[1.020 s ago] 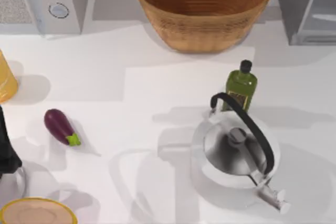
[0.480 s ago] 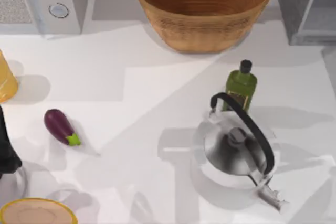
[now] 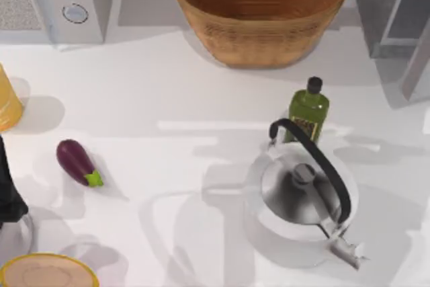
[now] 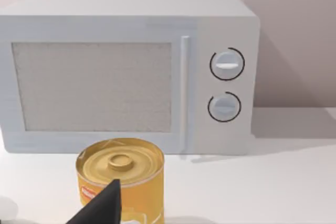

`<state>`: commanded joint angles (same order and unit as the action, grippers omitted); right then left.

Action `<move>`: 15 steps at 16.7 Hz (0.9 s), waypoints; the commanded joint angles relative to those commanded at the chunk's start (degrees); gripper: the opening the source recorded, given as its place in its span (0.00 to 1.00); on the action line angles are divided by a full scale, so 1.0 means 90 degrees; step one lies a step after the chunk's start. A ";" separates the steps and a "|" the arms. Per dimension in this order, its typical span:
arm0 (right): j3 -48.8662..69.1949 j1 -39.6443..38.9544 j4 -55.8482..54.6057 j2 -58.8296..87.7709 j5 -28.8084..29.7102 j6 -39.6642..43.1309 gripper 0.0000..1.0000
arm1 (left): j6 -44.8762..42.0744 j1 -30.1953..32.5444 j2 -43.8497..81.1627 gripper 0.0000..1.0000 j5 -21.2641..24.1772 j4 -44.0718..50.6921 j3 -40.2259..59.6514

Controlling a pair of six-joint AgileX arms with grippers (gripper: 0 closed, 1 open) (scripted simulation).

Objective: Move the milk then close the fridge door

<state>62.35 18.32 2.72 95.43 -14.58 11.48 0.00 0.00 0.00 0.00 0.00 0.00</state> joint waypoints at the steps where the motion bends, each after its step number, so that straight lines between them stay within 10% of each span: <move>1: -0.0061 -0.0225 -0.0084 -0.0055 0.0160 -0.0142 1.00 | 0.0000 0.0000 0.0000 1.00 0.0000 0.0000 0.0000; 15: -0.0508 -0.1812 -0.0611 -0.0179 0.1437 -0.1175 1.00 | 0.0000 0.0000 0.0000 1.00 0.0000 0.0000 0.0000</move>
<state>57.77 2.01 -2.78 93.82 -1.64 0.91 0.00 0.00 0.00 0.00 0.00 0.00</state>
